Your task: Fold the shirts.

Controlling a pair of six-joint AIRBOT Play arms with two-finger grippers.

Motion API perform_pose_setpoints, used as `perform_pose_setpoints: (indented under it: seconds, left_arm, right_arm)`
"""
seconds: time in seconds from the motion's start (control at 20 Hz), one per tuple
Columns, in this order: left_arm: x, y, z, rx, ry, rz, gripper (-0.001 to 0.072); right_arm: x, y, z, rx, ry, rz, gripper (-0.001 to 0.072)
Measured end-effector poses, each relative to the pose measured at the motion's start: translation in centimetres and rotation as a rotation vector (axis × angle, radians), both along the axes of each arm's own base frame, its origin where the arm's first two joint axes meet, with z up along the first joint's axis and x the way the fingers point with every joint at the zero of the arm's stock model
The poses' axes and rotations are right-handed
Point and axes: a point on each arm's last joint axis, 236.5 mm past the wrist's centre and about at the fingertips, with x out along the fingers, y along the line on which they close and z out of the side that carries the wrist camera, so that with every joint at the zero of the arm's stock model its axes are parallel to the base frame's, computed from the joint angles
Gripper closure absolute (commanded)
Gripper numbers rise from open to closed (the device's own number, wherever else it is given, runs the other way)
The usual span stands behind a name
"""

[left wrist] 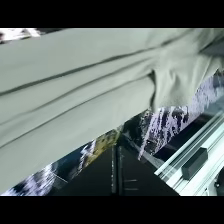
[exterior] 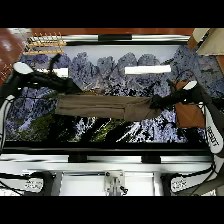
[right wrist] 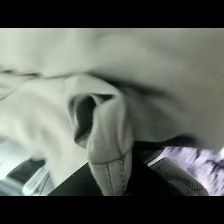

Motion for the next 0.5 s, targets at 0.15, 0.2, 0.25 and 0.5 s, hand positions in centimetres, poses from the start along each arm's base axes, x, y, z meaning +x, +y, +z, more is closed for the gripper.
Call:
perform_pose_setpoints:
  seconds: [0.15, 0.2, 0.25, 0.5]
  left_arm:
    - [-1.2, -5.2, -2.3, 0.009, 0.012, -0.077, 0.0674]
    - [-1.7, -6.9, -3.3, 0.014, 0.021, -0.102, 0.0674]
    - [-2.2, -8.4, -4.3, 0.018, 0.027, -0.123, 0.0674]
    - [-4.6, -14.3, -8.5, 0.043, 0.069, -0.173, 0.0674]
  right_arm:
    - [-0.5, 0.6, 5.6, 0.016, -0.050, 0.008, 0.0635]
    - [-0.9, 0.8, 7.2, 0.017, -0.061, 0.009, 0.0635]
    - [-1.5, 1.1, 8.9, 0.021, -0.073, 0.012, 0.0635]
    - [-5.2, 1.6, 15.0, 0.011, -0.092, 0.010, 0.0635]
